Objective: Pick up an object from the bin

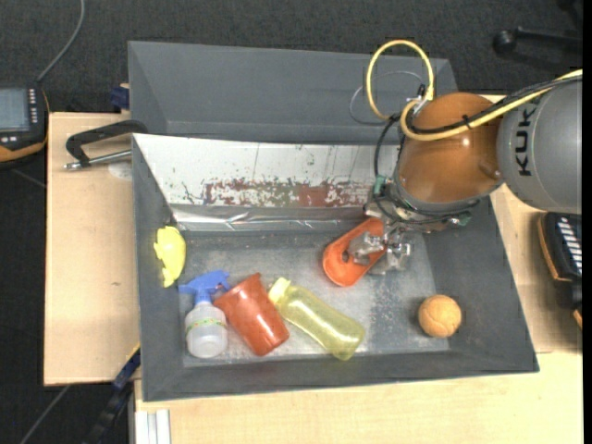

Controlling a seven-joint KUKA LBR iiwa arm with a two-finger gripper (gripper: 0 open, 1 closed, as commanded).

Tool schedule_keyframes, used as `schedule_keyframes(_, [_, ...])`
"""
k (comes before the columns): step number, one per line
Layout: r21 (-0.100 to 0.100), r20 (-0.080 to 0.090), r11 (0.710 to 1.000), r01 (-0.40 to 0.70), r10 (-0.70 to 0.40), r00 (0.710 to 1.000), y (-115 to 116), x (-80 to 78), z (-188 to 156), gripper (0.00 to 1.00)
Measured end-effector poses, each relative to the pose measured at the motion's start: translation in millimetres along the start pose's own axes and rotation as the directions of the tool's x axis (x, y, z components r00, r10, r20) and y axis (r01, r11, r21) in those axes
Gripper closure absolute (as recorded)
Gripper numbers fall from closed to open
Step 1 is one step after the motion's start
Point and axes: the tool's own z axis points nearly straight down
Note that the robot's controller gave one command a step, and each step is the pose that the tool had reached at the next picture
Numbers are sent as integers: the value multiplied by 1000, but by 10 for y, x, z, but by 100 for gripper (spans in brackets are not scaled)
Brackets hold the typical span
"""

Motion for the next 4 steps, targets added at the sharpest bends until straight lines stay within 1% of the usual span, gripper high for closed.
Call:
schedule_keyframes(1, [0, 0, 1000, 0, 0, 1000, 0, 1, -1, 100])
schedule_keyframes(2, [-4, 1, 1000, -13, 13, 1000, 16, 9, -495, 100])
schedule_keyframes(3, [13, 4, 1000, 1, -1, 1000, -35, 15, -675, 100])
schedule_keyframes(4, [-9, 3, 1000, 5, -5, 1000, 5, 48, -906, 100])
